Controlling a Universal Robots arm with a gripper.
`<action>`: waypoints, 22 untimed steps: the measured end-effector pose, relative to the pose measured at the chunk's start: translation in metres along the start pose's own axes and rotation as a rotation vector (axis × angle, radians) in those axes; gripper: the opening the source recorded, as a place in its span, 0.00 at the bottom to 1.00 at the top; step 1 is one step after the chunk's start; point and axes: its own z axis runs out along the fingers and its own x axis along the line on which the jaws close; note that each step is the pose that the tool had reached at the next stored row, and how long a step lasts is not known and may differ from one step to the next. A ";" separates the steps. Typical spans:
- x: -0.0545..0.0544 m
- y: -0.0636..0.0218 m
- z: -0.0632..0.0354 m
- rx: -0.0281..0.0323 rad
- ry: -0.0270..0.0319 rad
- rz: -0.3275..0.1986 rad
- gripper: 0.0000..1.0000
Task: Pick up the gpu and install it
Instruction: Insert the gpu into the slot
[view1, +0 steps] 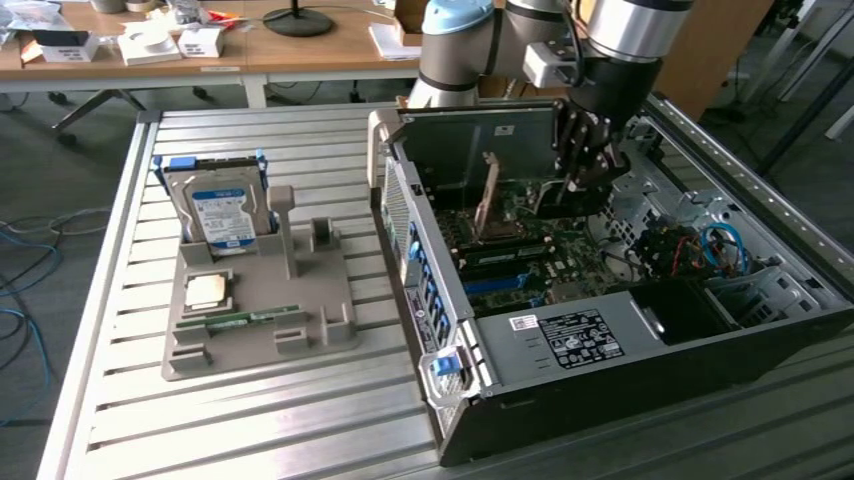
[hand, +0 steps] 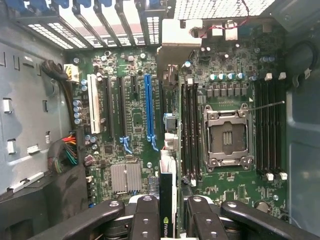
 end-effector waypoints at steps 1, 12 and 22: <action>0.000 0.0003 0.0002 0.0001 0.0000 -0.006 0.26; 0.007 0.0012 0.0008 0.0007 0.0030 -0.043 0.26; 0.014 0.0020 0.0042 0.0009 0.0030 -0.052 0.26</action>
